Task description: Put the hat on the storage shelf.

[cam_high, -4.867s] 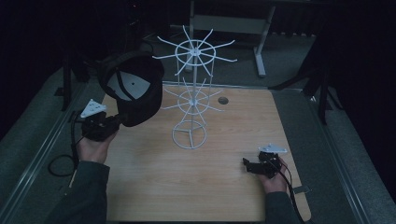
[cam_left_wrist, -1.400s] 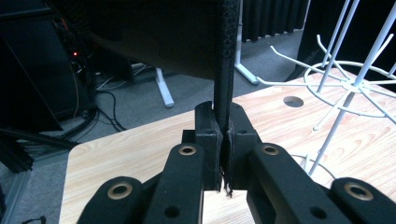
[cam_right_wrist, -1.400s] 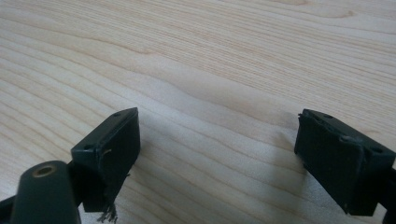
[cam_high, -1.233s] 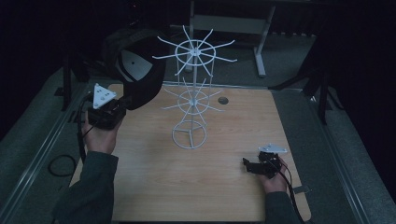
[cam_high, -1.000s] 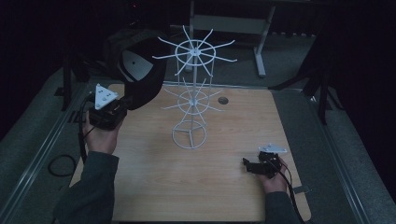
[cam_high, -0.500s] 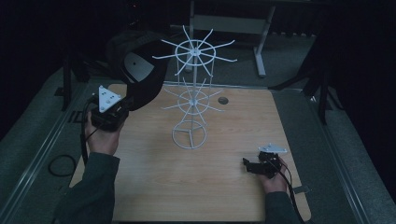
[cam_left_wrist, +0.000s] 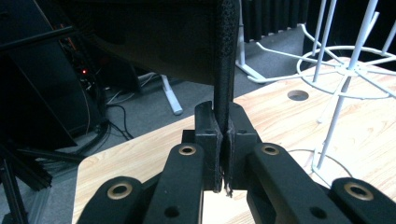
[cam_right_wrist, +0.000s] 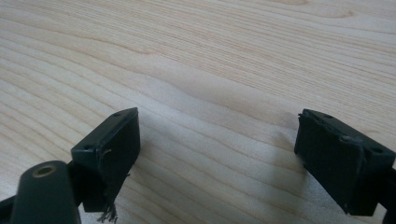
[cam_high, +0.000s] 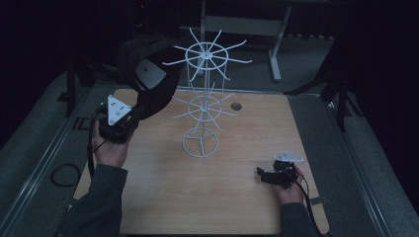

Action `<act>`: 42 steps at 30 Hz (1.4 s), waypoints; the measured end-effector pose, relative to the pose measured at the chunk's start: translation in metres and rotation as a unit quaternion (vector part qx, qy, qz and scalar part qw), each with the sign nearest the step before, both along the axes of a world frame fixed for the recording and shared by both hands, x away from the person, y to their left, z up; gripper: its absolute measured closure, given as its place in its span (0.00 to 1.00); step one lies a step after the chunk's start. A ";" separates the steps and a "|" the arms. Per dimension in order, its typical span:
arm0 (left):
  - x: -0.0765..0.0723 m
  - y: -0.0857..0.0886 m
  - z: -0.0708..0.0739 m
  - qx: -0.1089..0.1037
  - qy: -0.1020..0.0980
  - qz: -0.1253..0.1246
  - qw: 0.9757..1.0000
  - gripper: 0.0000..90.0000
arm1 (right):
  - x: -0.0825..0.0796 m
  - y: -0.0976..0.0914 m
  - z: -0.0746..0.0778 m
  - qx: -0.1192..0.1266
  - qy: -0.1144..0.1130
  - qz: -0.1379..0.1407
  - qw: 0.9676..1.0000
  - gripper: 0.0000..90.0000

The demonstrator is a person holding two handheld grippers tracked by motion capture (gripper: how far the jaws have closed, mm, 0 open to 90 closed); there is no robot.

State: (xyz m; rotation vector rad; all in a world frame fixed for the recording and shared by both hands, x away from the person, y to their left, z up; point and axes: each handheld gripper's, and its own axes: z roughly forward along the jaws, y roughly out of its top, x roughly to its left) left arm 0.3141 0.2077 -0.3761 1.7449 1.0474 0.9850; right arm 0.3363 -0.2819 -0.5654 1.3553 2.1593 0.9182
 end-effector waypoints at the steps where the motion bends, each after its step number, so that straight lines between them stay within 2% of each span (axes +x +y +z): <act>1: 0.000 0.000 -0.001 0.004 0.000 0.001 1.000 0.96 | 0.000 0.000 0.000 0.000 0.000 0.000 1.000 0.16; 8: -0.001 -0.005 -0.010 0.027 -0.002 -0.004 1.000 0.96 | 0.000 0.000 0.000 0.000 0.001 0.000 1.000 0.16; 16: -0.001 -0.008 -0.016 0.030 0.000 -0.013 0.999 0.95 | 0.000 0.000 0.000 0.001 0.001 -0.001 1.000 0.16; 21: -0.003 -0.010 -0.015 0.033 -0.008 -0.020 0.999 0.92 | 0.000 0.000 0.000 0.000 0.001 -0.001 1.000 0.16; 30: -0.004 -0.008 -0.014 0.012 -0.017 -0.029 0.999 0.69 | 0.000 0.000 0.000 0.000 0.001 -0.001 1.000 0.16; 42: -0.009 -0.005 -0.013 -0.019 -0.027 -0.035 0.999 0.55 | 0.000 0.000 0.000 0.000 0.001 0.000 1.000 0.16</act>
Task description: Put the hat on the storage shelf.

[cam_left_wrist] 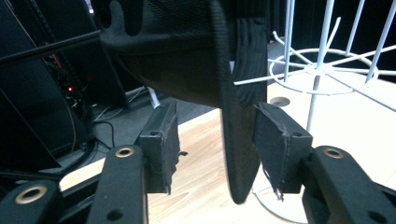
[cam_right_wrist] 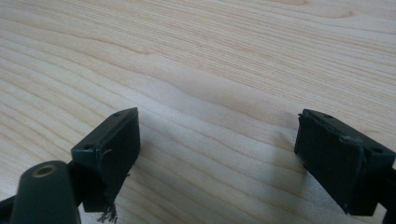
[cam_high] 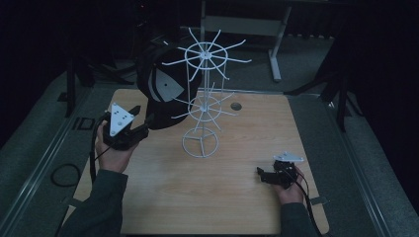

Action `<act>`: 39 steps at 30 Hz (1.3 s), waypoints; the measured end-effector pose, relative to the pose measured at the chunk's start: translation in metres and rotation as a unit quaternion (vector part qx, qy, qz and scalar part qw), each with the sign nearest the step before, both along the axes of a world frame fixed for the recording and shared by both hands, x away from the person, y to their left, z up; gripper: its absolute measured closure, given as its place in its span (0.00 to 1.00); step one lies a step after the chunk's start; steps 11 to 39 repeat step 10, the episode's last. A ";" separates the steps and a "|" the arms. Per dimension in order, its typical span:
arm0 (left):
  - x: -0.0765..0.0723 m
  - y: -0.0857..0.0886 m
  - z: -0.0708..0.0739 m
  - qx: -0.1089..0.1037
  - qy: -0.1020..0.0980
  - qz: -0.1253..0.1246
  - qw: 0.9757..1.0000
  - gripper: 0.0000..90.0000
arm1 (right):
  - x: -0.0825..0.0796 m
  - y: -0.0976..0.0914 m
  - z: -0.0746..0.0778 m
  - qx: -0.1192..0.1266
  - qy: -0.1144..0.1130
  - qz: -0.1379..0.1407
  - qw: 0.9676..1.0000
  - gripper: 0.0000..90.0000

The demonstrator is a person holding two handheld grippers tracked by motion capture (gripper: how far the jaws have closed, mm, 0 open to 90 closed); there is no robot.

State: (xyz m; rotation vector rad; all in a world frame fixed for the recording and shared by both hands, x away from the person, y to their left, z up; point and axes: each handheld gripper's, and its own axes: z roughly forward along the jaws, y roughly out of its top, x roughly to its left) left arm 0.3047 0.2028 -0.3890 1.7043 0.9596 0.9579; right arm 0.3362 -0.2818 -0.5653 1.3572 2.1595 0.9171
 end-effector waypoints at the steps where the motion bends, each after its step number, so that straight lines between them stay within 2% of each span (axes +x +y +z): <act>1: 0.000 0.000 0.000 -0.002 0.001 0.000 1.000 0.54 | 0.000 0.000 0.000 0.000 0.000 0.000 1.000 0.16; 8: -0.002 -0.001 0.000 -0.006 0.002 -0.006 1.000 0.48 | 0.000 0.000 0.000 0.000 -0.001 0.001 1.000 0.16; 39: -0.002 -0.001 0.000 -0.008 0.003 -0.005 1.000 0.48 | 0.000 0.000 0.000 0.000 0.000 0.001 1.000 0.16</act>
